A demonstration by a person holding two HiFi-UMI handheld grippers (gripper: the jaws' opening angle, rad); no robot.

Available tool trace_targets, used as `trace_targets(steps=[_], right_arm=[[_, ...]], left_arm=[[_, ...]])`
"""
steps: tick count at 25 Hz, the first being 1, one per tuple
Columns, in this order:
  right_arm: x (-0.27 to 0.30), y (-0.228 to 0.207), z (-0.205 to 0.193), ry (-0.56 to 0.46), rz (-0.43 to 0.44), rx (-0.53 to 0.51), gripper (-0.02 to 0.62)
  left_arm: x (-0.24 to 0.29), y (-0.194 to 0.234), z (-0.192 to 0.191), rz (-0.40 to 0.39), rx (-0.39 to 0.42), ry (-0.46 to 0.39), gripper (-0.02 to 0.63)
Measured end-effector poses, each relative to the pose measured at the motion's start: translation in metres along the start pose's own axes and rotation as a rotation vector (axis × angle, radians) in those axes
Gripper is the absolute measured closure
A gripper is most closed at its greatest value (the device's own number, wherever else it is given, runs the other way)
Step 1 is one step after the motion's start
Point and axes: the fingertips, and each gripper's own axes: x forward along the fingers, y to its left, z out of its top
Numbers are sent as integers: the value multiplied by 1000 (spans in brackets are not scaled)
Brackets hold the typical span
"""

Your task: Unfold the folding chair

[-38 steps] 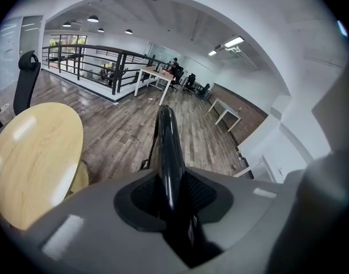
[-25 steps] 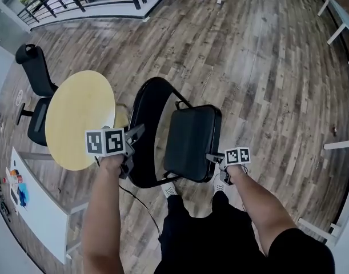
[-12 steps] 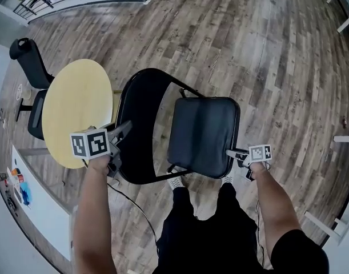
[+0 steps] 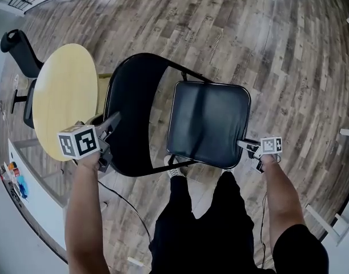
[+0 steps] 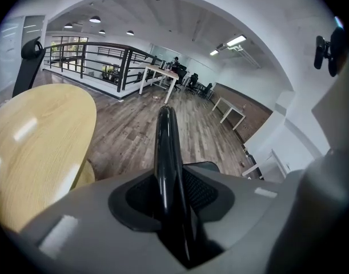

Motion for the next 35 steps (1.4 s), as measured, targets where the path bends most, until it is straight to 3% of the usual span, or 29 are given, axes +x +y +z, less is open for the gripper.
trace_targets(steps=[6, 11, 15, 24, 35], right_arm=[[-26, -69, -4, -83, -187, 23, 364], [-33, -107, -2, -132, -219, 35, 366], [-48, -142, -1, -145, -233, 47, 397], [-51, -156, -1, -165, -268, 62, 405], [-49, -157, -1, -139, -288, 37, 405]], left_arm=[[26, -25, -16, 4, 2, 5, 488], [41, -32, -29, 5, -21, -12, 483], [63, -62, -39, -12, -38, -10, 489], [67, -91, -32, -46, -68, 14, 499], [67, -88, -34, -56, -73, 6, 492]])
